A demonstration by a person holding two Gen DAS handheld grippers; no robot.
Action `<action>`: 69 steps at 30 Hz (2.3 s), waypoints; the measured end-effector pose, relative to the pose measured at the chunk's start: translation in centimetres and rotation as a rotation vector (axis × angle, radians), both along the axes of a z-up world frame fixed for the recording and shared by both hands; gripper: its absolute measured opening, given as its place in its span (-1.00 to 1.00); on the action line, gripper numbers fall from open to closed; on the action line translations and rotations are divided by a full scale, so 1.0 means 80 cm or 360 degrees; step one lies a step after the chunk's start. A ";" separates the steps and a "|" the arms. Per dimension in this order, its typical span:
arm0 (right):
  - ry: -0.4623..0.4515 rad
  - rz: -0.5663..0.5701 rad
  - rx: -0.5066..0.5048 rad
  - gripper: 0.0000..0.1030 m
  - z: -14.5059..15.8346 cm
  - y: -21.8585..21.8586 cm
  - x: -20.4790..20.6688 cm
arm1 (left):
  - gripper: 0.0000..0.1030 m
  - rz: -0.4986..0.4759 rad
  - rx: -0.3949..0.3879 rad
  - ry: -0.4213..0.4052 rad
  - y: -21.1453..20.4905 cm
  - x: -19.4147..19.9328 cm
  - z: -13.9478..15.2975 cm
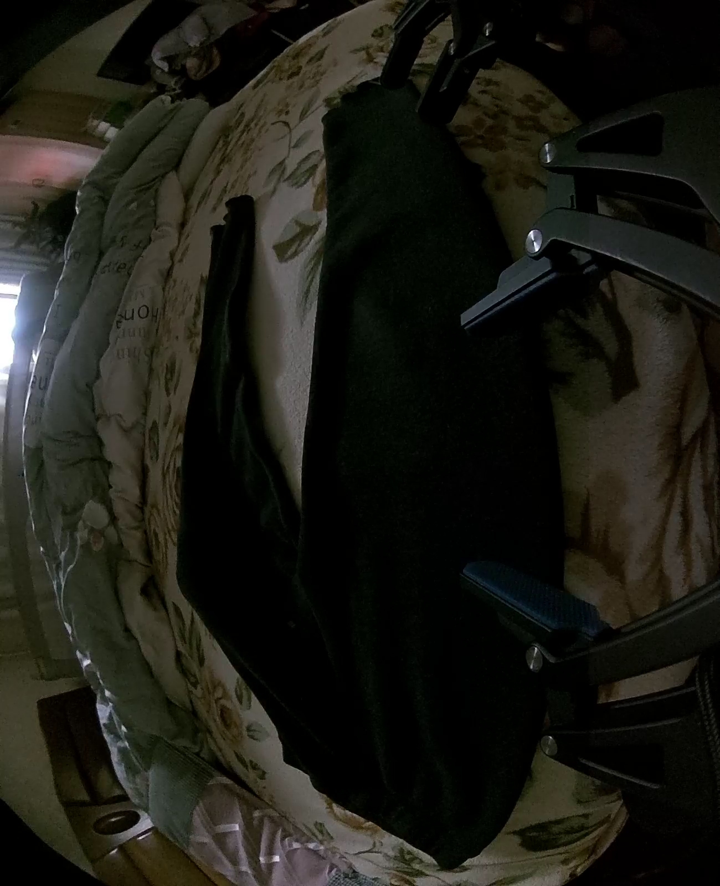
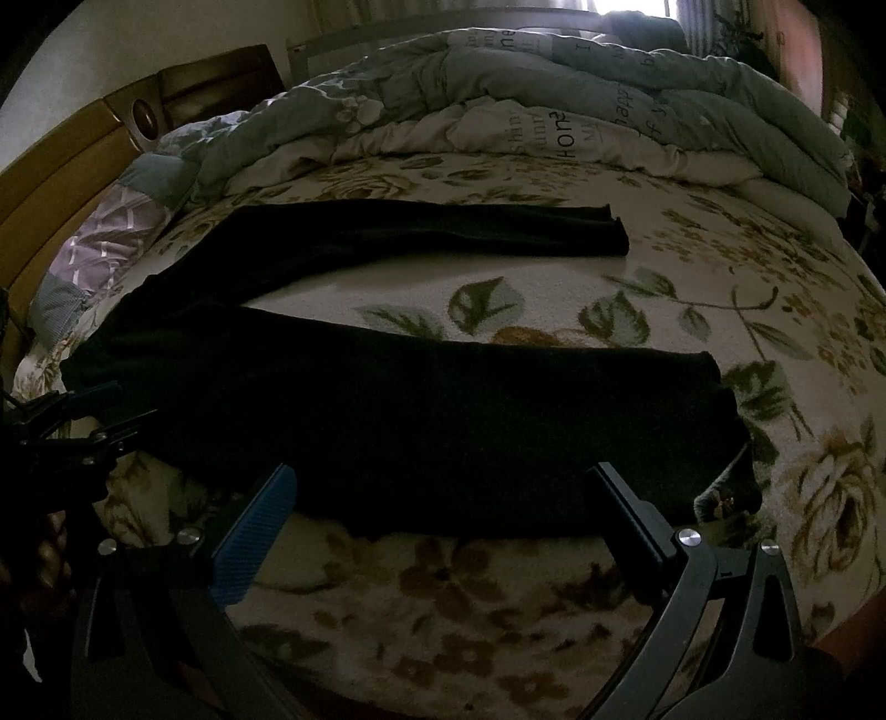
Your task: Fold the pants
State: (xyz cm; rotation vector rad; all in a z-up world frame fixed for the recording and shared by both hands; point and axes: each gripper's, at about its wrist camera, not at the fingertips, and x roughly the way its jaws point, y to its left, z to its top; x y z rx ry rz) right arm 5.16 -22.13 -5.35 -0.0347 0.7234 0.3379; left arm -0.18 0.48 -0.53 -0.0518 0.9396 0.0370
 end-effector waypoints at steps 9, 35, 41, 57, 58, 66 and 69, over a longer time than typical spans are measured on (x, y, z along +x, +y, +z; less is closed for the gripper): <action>-0.0007 -0.0001 0.0009 0.99 0.002 0.009 -0.003 | 0.62 -0.0005 -0.0006 0.0001 -0.001 -0.001 -0.001; 0.0027 -0.0001 0.0072 0.99 0.009 0.008 0.005 | 0.62 -0.0034 -0.0052 0.0036 0.005 0.014 0.003; 0.0036 -0.0002 0.0090 0.99 0.019 -0.002 0.028 | 0.62 -0.0070 -0.0023 0.0039 0.007 0.040 0.009; 0.0062 -0.0034 0.0141 0.99 0.063 -0.039 0.172 | 0.62 -0.0247 0.0006 0.0093 0.027 0.195 0.029; 0.0069 -0.0032 0.0147 0.99 0.064 -0.042 0.181 | 0.62 -0.0264 0.0009 0.0107 0.029 0.210 0.027; 0.0162 -0.0003 0.0156 0.99 0.072 -0.055 0.269 | 0.62 -0.0357 0.0026 0.0147 0.039 0.296 0.026; 0.0195 0.0004 0.0184 0.99 0.074 -0.061 0.300 | 0.62 -0.0426 0.0025 0.0189 0.044 0.330 0.024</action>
